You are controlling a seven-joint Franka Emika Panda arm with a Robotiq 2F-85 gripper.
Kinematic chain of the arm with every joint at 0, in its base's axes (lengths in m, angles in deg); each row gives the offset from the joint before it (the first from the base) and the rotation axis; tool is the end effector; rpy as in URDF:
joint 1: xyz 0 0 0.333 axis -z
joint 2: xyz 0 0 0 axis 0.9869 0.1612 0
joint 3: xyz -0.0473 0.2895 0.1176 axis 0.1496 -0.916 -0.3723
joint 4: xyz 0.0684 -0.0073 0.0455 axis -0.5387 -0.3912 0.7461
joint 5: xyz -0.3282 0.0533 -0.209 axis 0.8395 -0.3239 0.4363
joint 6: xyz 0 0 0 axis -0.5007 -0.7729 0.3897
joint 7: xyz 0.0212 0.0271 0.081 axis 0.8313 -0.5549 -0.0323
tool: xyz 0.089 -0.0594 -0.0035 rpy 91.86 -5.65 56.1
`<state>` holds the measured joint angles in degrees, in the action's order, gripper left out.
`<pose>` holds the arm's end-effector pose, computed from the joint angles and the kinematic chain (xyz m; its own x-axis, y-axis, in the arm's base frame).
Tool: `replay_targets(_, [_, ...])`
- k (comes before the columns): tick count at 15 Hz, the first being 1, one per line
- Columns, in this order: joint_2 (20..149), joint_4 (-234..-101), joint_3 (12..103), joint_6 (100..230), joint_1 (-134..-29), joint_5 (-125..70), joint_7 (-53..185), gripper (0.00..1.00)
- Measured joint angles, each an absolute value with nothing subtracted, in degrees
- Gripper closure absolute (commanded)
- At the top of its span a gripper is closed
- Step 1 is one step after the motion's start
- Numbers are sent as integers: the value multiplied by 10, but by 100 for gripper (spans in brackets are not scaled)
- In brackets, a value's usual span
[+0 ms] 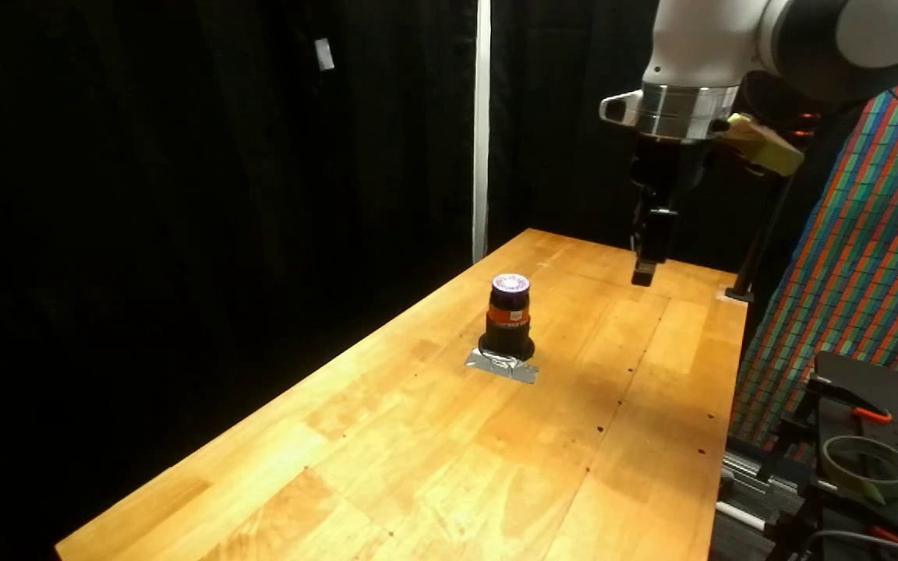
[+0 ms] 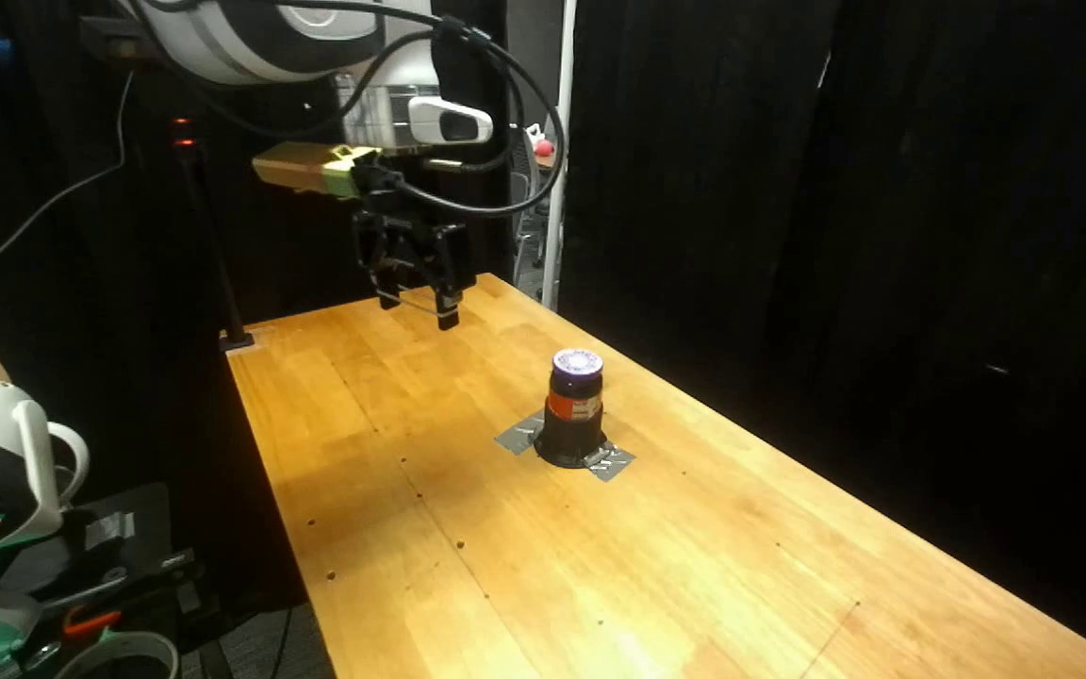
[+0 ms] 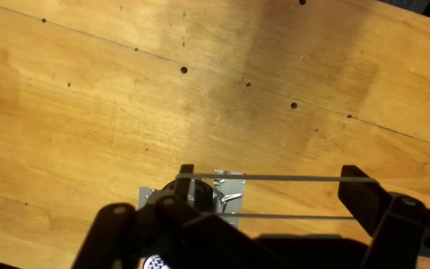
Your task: Put the rubber band on the jar.
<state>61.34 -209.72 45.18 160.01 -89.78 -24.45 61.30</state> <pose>0.4675 0.1439 0.3806 0.9319 0.3618 0.0253 0.3578 -0.9286 0.0982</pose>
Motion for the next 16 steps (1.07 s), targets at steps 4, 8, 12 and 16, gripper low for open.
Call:
replay_targets(4, [729,-1988,451,1606,-897,-213,611,0])
replay_targets(8, [817,-1899,458,1612,-895,-214,606,0])
replay_targets(12, [879,-1835,459,1628,-887,-229,591,0])
replay_targets(16, [928,-1790,464,1650,-884,-230,586,0])
